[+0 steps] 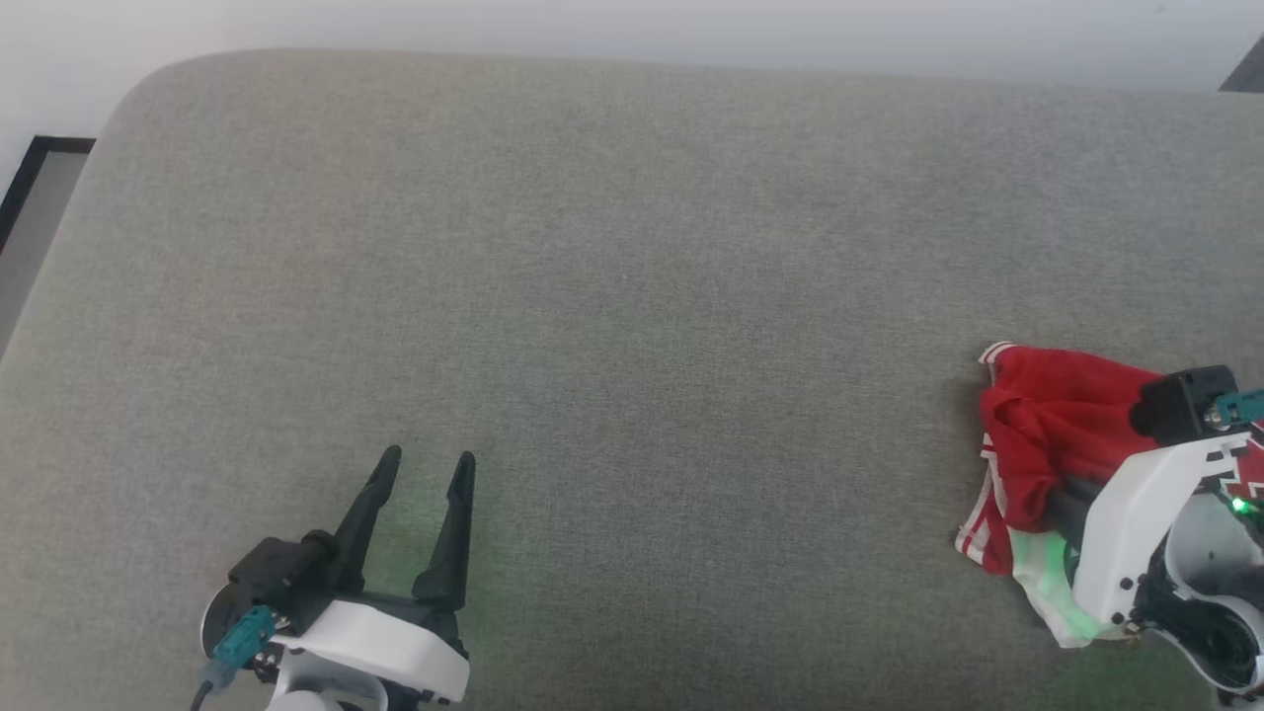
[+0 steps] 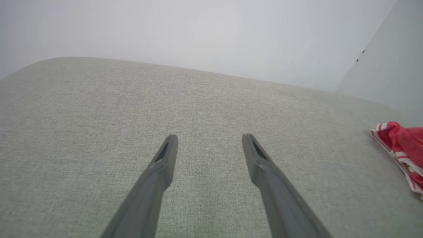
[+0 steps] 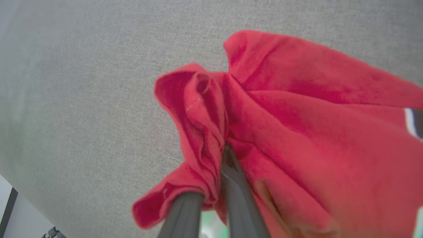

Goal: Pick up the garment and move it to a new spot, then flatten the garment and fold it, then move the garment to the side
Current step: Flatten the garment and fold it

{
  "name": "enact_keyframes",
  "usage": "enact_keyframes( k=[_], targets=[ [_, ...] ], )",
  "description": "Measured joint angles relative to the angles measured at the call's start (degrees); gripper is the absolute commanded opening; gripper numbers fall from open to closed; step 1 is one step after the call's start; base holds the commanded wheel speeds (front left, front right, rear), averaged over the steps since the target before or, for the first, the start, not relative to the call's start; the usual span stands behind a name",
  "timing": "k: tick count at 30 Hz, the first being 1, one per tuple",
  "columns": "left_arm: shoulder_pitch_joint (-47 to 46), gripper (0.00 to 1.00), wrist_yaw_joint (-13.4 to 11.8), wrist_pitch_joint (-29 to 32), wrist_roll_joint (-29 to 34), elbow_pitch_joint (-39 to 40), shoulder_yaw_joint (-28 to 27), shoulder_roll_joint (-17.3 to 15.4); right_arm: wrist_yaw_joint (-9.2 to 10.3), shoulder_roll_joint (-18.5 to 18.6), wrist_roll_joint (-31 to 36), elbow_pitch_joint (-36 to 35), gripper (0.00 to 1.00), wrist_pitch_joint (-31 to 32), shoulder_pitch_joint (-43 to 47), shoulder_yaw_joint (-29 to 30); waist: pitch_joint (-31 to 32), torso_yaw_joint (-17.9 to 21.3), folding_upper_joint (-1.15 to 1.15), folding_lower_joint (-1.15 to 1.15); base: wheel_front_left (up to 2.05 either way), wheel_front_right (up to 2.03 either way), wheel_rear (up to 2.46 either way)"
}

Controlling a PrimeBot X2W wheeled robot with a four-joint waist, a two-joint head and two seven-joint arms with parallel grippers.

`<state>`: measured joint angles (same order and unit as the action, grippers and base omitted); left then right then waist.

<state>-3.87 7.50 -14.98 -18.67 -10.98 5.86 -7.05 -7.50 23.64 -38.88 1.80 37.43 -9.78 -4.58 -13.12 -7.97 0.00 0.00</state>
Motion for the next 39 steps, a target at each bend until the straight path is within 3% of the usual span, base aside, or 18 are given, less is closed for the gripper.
enact_keyframes(
  k=[1,11,14,24,31,39],
  targets=[
    [0.03,1.0,0.0,0.0,-0.03,-0.1,-0.14,-0.1,0.0,0.01,-0.4,0.35,1.0,-0.34,-0.05,-0.37,0.2,0.18,0.0,0.0,0.0,0.0,0.0],
    [0.77,1.0,0.0,0.0,-1.53,-1.91,-0.62,-1.2,0.0,1.74,-6.11,0.76,1.0,-6.64,-1.4,-2.13,3.09,3.22,0.0,0.0,0.0,0.0,0.0],
    [0.91,1.0,0.0,0.0,-2.0,-2.33,-0.65,-1.32,-0.01,2.8,-7.27,0.88,1.0,-12.27,-2.29,-3.13,4.01,4.16,0.0,0.0,0.0,0.0,0.0],
    [2.01,1.0,0.0,0.0,-3.43,-4.31,-0.56,-1.74,0.0,6.83,-6.49,10.61,1.0,-32.11,-2.39,-10.06,7.2,6.75,0.0,0.0,0.0,0.0,0.0],
    [3.14,1.0,0.0,0.0,-4.89,-4.7,-1.41,-1.85,0.0,7.1,-7.02,16.96,1.0,-47.08,-2.9,-12.5,9.83,8.33,0.0,0.0,0.0,0.0,0.0],
    [6.1,1.0,0.0,-0.01,-4.92,-1.76,-2.99,-2.52,0.01,7.0,-6.19,17.86,1.0,-52.21,-0.54,-9.51,12.42,8.93,0.0,0.0,0.0,0.0,0.0]
  ],
)
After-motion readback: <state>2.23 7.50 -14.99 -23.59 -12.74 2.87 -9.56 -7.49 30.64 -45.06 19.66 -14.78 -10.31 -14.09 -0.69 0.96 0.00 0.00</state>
